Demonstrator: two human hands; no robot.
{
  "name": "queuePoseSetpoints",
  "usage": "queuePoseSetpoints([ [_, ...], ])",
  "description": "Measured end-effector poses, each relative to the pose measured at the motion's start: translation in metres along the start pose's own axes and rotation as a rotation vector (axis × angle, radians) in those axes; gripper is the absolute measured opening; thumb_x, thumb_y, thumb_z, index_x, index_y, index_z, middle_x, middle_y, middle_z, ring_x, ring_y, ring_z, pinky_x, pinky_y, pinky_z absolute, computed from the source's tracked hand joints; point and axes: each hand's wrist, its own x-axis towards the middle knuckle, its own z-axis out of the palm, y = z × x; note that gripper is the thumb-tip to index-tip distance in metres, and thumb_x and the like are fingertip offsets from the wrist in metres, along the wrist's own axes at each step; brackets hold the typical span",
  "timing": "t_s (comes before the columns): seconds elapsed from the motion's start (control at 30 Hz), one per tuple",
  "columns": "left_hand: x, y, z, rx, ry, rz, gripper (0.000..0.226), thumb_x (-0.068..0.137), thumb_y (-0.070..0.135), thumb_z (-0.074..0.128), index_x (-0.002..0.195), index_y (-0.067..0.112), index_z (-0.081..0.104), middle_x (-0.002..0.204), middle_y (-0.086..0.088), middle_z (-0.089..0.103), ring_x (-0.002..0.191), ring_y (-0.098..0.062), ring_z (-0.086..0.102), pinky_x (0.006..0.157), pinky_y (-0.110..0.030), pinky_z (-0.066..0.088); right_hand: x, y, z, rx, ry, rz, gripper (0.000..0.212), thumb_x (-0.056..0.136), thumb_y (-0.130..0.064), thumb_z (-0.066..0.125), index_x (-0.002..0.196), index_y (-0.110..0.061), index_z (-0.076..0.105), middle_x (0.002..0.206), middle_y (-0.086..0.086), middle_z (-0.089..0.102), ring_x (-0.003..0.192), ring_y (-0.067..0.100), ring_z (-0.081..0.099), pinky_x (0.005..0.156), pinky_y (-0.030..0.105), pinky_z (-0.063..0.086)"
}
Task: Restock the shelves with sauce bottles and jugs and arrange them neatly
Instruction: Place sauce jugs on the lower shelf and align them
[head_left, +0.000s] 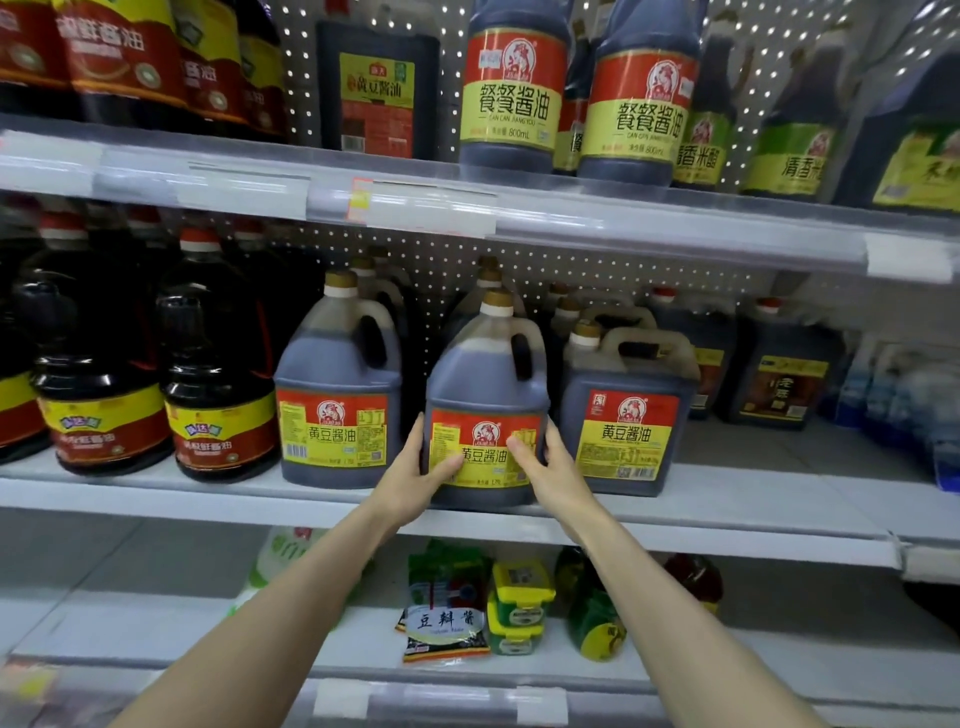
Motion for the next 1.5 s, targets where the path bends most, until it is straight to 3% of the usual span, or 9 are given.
queuePoseSetpoints([
  [0.1,0.003,-0.006,-0.001,0.044,-0.027,-0.001,0.1,0.073,0.051,0.068,0.153,0.031,0.012,0.136,0.006,0.055,0.125,-0.012,0.052,0.109,-0.045,0.039,0.004,0.011,0.0,-0.006,-0.011,-0.005,0.064,0.095,-0.042,0.053,0.151,-0.035,0.021,0.14,-0.008,0.048,0.128,0.012,0.046,0.108,0.036,0.04],
  [0.3,0.004,-0.008,0.001,0.059,-0.04,0.05,0.081,0.091,0.021,0.063,0.153,0.03,0.011,0.137,0.005,0.052,0.126,-0.011,0.049,0.111,-0.037,0.036,0.009,0.021,0.002,-0.049,-0.046,-0.026,0.065,0.096,-0.044,0.051,0.151,-0.038,0.017,0.134,-0.012,0.049,0.128,0.014,0.046,0.11,0.041,0.038],
  [0.4,0.006,-0.009,0.002,0.061,-0.044,0.077,0.078,0.093,0.02,0.061,0.152,0.03,0.011,0.136,0.006,0.051,0.126,-0.01,0.047,0.109,-0.032,0.036,0.011,0.022,0.003,-0.066,-0.028,-0.033,0.065,0.097,-0.045,0.049,0.151,-0.038,0.015,0.133,-0.012,0.048,0.127,0.013,0.045,0.109,0.039,0.038],
  [0.57,0.01,-0.016,0.003,0.056,-0.024,0.114,0.078,0.093,0.022,0.06,0.153,0.03,0.01,0.139,0.006,0.05,0.128,-0.009,0.047,0.112,-0.037,0.035,0.012,0.023,0.004,-0.086,-0.017,-0.07,0.062,0.098,-0.043,0.047,0.151,-0.035,0.015,0.132,-0.013,0.046,0.126,0.012,0.044,0.108,0.034,0.036],
  [0.7,0.006,-0.019,0.006,0.024,-0.017,0.11,0.079,0.094,0.024,0.06,0.153,0.032,0.008,0.139,0.008,0.05,0.128,-0.008,0.047,0.112,-0.036,0.036,0.008,0.034,0.007,-0.109,-0.005,-0.064,0.064,0.099,-0.044,0.045,0.153,-0.032,0.014,0.146,-0.009,0.042,0.135,0.014,0.04,0.113,0.037,0.032],
  [1.03,0.006,-0.014,0.004,-0.02,-0.054,0.117,0.076,0.096,0.018,0.056,0.153,0.033,0.008,0.139,0.008,0.049,0.124,-0.006,0.046,0.099,-0.022,0.036,0.008,0.035,0.004,-0.131,0.009,-0.067,0.062,0.1,-0.041,0.044,0.153,-0.034,0.014,0.148,-0.008,0.041,0.136,0.015,0.038,0.11,0.034,0.031],
  [1.5,0.015,-0.022,0.003,0.027,-0.02,0.083,0.078,0.094,0.022,0.058,0.153,0.032,0.008,0.141,0.005,0.05,0.131,-0.013,0.045,0.113,-0.04,0.034,0.006,0.031,0.006,-0.169,0.043,-0.06,0.06,0.101,-0.039,0.043,0.153,-0.031,0.015,0.149,-0.006,0.04,0.138,0.017,0.036,0.109,0.032,0.03],
])
